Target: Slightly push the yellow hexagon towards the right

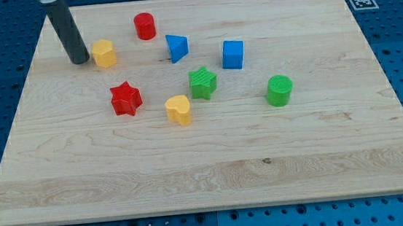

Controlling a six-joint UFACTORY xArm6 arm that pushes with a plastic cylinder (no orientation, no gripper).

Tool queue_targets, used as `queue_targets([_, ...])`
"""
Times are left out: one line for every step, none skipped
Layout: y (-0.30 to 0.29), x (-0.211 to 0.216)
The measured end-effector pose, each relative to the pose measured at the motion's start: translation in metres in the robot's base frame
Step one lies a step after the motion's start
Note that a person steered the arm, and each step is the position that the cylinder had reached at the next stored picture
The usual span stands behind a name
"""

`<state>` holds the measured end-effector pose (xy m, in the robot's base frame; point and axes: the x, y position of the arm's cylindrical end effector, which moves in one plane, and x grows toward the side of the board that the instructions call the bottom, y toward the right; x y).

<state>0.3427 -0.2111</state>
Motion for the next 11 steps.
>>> queue_targets([-0.012, -0.004])
queue_targets([-0.019, -0.020])
queue_targets([-0.007, -0.022])
queue_targets([0.012, -0.022])
queue_targets([0.021, -0.011])
queue_targets([0.022, 0.009])
queue_targets([0.031, 0.018])
queue_targets([0.027, 0.017])
queue_targets([0.013, 0.017])
queue_targets([0.001, 0.002])
queue_targets([-0.004, -0.035])
